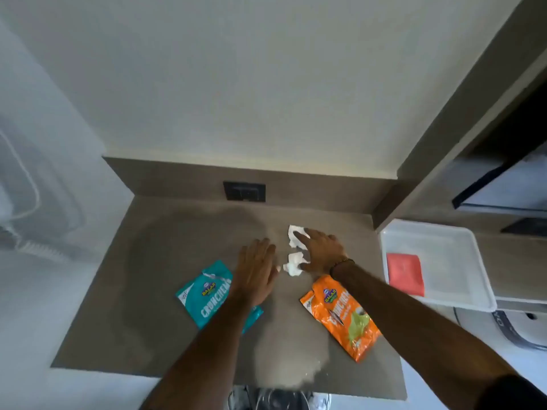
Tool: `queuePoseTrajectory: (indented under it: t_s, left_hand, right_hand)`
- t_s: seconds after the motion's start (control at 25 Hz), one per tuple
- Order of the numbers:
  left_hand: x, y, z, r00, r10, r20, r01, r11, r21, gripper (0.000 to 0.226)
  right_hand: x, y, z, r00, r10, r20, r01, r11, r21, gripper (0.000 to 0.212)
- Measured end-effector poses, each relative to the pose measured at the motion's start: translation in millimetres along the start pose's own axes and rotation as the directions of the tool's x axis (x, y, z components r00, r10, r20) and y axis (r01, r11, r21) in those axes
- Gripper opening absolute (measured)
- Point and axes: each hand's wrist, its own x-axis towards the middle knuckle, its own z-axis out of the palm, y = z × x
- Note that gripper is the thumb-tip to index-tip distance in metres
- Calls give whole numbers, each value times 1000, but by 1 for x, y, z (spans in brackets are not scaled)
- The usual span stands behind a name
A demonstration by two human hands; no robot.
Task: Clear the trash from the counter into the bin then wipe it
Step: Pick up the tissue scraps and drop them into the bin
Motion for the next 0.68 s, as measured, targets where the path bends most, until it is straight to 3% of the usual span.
queuePoseTrajectory:
  t_s: [0.04, 0.12, 0.28, 0.44, 0.68]
  left_hand:
    - [-1, -1, 18, 997, -57, 52, 57, 998, -1, 55]
    - [-7, -8, 27, 992, -120, 36, 120, 993, -1, 58]
    - [-28, -17, 35, 983, -179, 40, 179, 984, 20, 58]
    - [-55, -12, 21, 966, -260, 13, 260, 966, 1, 55]
    - [-134, -11, 22, 947, -320, 5, 320, 947, 11, 65]
  right_hand:
    - [10, 2, 14, 998, -21, 61, 23, 999, -25, 89]
    - [14, 1, 22, 999, -19, 51, 22, 997, -74, 80]
    - [13, -7, 35, 999, -29, -12, 29, 1000, -11, 44]
    - [-2, -10, 22, 994, 97, -44, -79, 947, 310, 27]
    - [-53, -37, 17, 985, 121, -120, -25, 799, 601, 19]
